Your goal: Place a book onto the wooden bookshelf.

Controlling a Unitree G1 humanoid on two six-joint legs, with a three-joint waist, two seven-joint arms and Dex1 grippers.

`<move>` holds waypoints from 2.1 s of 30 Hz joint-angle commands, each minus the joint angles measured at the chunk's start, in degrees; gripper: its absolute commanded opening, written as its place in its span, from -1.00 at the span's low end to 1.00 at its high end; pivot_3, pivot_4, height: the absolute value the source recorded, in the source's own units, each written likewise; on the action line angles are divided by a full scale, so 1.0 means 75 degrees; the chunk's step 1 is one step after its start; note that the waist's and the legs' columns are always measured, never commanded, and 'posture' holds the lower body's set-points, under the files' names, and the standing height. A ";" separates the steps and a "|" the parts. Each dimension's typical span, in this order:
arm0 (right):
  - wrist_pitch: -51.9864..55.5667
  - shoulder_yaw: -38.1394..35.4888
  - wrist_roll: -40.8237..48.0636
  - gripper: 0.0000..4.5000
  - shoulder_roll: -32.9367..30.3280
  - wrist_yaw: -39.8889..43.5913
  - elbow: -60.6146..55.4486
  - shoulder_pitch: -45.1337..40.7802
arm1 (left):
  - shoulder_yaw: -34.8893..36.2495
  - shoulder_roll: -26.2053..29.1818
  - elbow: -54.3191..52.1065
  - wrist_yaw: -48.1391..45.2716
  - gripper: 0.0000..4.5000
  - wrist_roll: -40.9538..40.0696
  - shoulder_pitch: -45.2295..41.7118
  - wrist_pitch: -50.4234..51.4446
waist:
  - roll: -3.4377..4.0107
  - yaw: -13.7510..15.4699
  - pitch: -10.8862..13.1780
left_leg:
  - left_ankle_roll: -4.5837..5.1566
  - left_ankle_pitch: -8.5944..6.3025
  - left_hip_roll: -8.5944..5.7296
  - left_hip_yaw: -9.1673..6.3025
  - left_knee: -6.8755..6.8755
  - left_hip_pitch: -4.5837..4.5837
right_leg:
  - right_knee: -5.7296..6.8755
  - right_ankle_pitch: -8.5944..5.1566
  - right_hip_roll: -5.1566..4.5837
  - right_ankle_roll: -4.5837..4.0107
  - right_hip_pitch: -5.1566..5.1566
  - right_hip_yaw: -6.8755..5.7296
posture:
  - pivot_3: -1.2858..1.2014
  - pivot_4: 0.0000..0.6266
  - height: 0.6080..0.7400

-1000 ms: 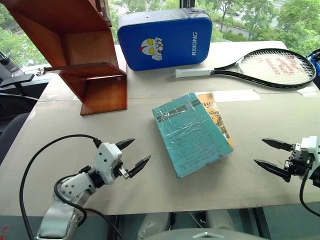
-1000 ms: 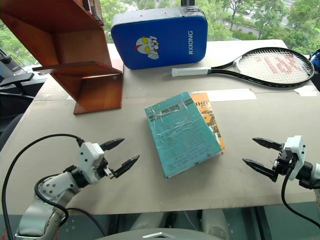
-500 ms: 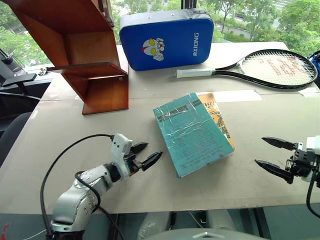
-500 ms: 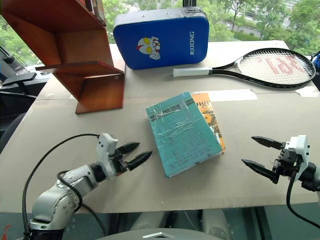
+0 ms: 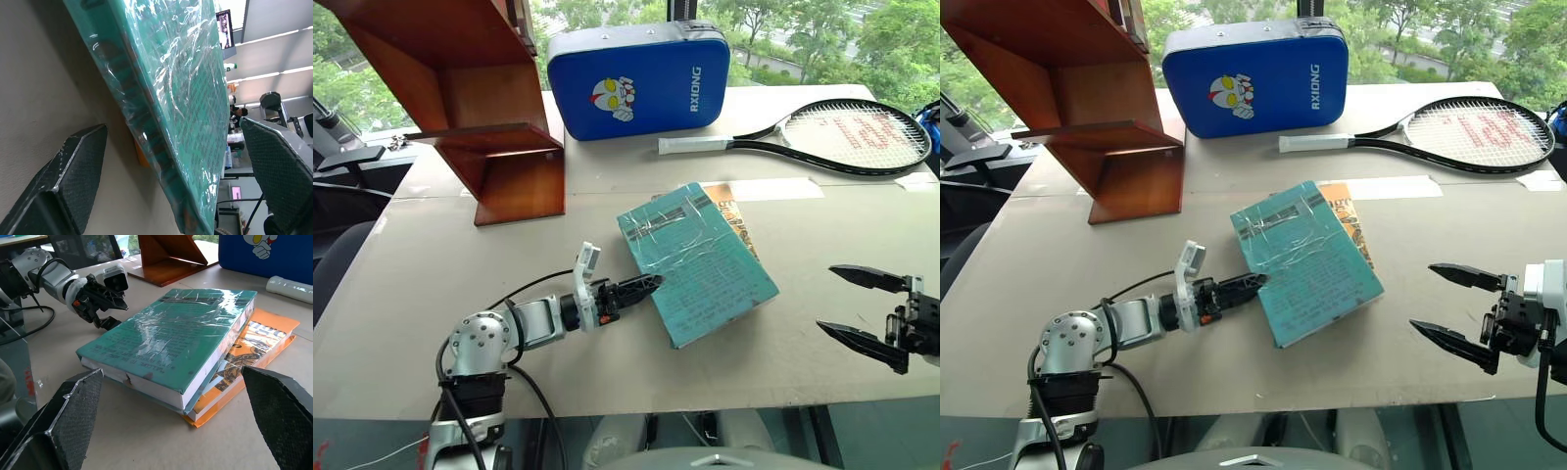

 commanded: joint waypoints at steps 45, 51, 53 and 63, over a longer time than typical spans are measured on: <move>0.1168 0.0755 0.0894 1.00 -0.0376 0.0045 0.2447 -0.5018 | -0.3086 0.5542 -0.3035 -0.2460 -0.97 1.1116 -0.4098 -0.7604 | -0.0034 -0.0142 0.0022 | -0.0009 0.0006 0.0010 0.0044 -0.0048 -0.0036 | -0.0021 0.0016 0.0010 -0.0025 -0.0059 0.0034 | 0.03 -0.52 1.00; 0.1422 0.1177 0.0943 1.00 -0.0109 -0.0048 0.3139 -0.6451 | -0.1839 0.6330 -0.3575 -0.2356 -0.97 1.2531 -0.2771 -0.6752 | -0.0056 -0.0243 0.0042 | -0.0007 0.0006 0.0012 0.0039 -0.0048 -0.0061 | -0.0020 0.0016 0.0012 -0.0025 -0.0086 0.0029 | 0.03 -0.52 1.00; 0.1430 0.1333 0.0868 1.00 0.0046 -0.0017 0.3440 -0.6835 | -0.1335 0.6484 -0.3812 -0.2528 -0.97 1.2812 -0.2056 -0.6469 | -0.0060 -0.0264 0.0045 | -0.0006 0.0006 0.0013 0.0038 -0.0047 -0.0064 | -0.0020 0.0016 0.0012 -0.0024 -0.0090 0.0029 | 0.03 -0.52 1.00; 0.1430 0.1858 0.0360 1.00 0.0831 -0.0490 0.4050 -0.7848 | -0.0008 0.7254 -0.3146 -0.3061 -0.97 1.3895 -0.0869 -0.6654 | -0.0060 -0.0213 0.0053 | -0.0005 0.0005 0.0008 0.0017 -0.0040 -0.0082 | -0.0020 0.0017 0.0003 -0.0025 -0.0093 0.0001 | 0.03 -0.52 1.00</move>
